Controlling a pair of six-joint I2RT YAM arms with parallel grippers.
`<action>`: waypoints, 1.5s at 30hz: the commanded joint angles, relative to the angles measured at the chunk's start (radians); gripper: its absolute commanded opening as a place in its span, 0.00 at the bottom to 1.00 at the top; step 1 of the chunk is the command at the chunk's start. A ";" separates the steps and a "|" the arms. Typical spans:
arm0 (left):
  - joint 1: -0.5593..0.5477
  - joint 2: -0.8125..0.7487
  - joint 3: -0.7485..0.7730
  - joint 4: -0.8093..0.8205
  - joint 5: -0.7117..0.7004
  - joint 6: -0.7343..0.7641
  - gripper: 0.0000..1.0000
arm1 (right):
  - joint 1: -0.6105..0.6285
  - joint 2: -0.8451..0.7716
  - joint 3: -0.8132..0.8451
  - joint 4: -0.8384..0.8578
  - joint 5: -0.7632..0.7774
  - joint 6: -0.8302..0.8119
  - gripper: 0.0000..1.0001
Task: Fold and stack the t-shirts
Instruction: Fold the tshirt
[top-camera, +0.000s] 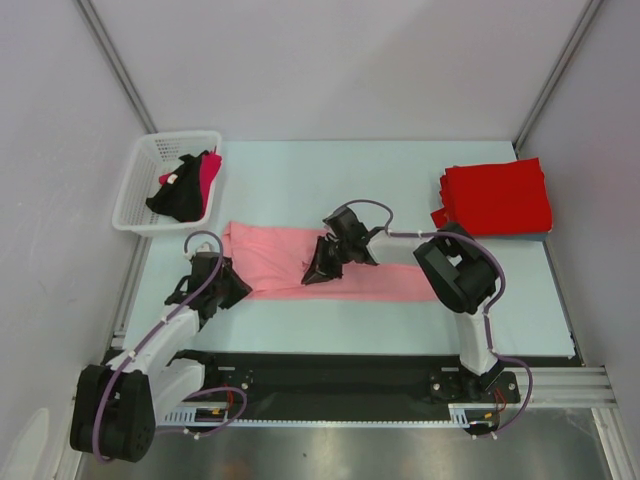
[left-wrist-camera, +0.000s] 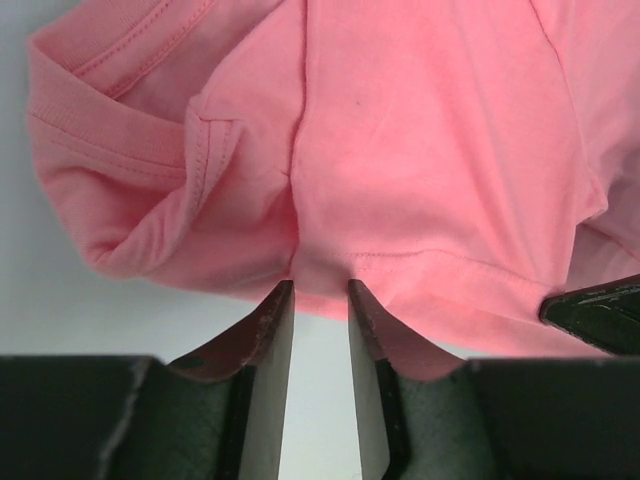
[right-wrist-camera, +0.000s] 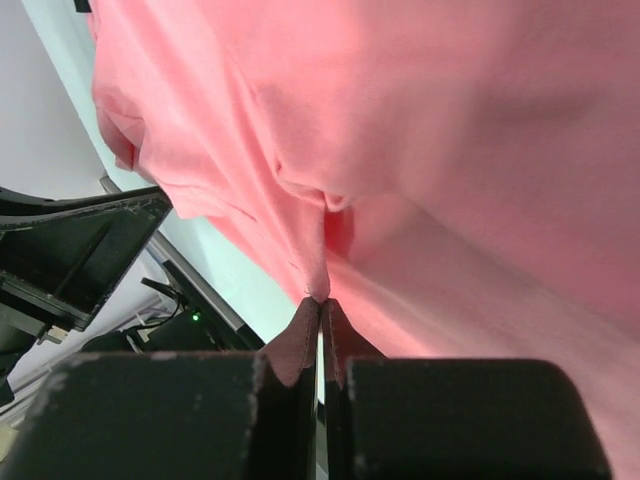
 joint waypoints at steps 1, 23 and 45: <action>-0.002 -0.010 0.043 0.011 -0.032 0.011 0.35 | -0.013 -0.033 0.034 -0.051 -0.021 -0.026 0.00; -0.001 -0.044 0.072 -0.077 0.029 0.010 0.00 | -0.029 0.010 0.066 -0.102 0.003 -0.061 0.12; -0.001 -0.211 0.119 -0.200 -0.025 -0.018 0.38 | -0.073 -0.303 -0.049 -0.229 0.274 -0.250 0.29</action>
